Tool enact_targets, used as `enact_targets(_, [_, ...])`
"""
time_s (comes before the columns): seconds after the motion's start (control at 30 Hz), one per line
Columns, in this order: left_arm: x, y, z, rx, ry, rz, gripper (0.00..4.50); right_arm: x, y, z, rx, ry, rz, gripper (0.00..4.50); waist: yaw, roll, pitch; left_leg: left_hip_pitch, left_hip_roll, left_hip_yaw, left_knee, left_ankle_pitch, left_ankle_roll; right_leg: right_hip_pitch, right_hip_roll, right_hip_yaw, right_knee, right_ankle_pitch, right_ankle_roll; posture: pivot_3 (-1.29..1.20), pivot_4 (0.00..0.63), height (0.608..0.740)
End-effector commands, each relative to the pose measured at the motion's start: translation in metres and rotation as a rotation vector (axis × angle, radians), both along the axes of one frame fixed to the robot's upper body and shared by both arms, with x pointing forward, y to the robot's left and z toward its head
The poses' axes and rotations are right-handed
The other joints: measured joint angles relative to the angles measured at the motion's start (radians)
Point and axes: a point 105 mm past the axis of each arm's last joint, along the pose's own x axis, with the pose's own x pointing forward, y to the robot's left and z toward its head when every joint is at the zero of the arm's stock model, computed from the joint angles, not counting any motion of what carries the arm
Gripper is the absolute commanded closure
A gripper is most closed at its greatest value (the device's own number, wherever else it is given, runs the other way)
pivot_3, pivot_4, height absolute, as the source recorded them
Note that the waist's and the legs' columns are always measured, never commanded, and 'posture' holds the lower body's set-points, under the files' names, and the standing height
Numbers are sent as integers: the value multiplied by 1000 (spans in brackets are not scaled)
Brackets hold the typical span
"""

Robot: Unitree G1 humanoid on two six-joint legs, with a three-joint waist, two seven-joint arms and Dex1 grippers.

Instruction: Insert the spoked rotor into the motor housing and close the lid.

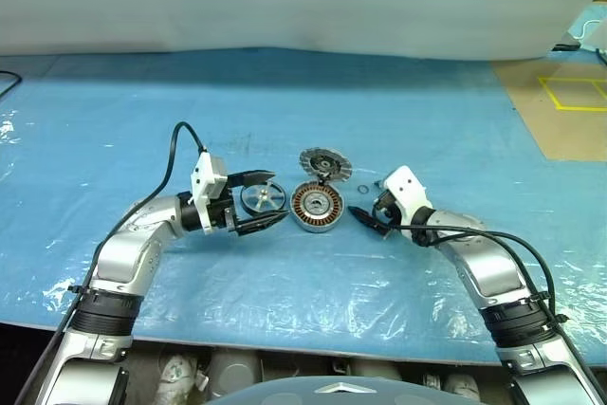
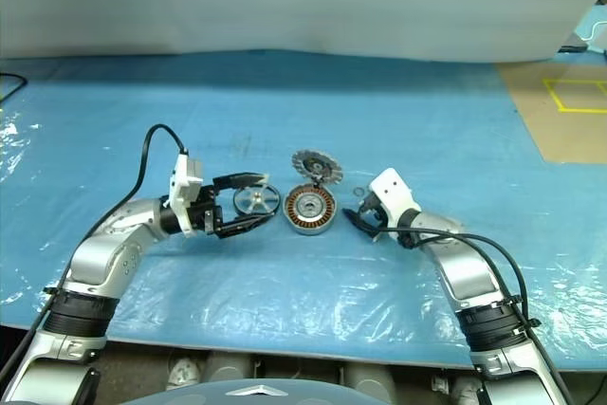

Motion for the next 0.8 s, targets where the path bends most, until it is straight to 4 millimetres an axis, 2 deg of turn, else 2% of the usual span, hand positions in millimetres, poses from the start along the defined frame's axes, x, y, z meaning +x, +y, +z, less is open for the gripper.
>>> enact_targets(0.03, [-3, -5, 11, -14, -42, -18, 0, 7, -9, -3, -33, -12, -48, 16, 0, 0, 0, 0, 0, 0, 1, 0, 0, 0, 0, 0, 1, 0, 0, 0, 150, 740])
enact_targets(0.37, [-2, -6, 14, -16, -45, -22, 0, 12, -7, -6, -33, -26, -64, 16, 0, 0, 0, 1, 0, 0, 2, 0, 0, 0, 0, 1, 3, 0, 0, 0, 150, 740])
enact_targets(0.4, [-2, -6, 14, -15, -44, -22, 0, 12, -9, -6, -34, -26, -69, 187, 0, 0, 0, 1, 0, 0, 2, 0, 0, 0, 0, 1, 3, 0, 0, 0, 150, 740])
enact_targets(0.47, [-3, -7, 14, -16, -43, -23, 0, 13, -11, -7, -36, -27, -76, 569, 0, 0, 0, 1, 0, 0, 1, 0, 0, 0, 0, 1, 2, 0, 0, 0, 150, 740])
enact_targets(0.73, [-1, -10, 15, -19, -43, -27, 0, 11, -14, -8, -42, -24, -79, 3398, 1, 0, 0, 0, 0, 0, 1, 0, 0, 0, 0, 1, 2, 0, 0, 0, 150, 740])
enact_targets(0.8, [-1, -11, 15, -18, -44, -29, 0, 11, -16, -8, -41, -19, -84, 3947, 1, 0, 0, 0, 0, 0, 1, 0, 0, 0, 0, 1, 2, 0, 0, 0, 150, 740])
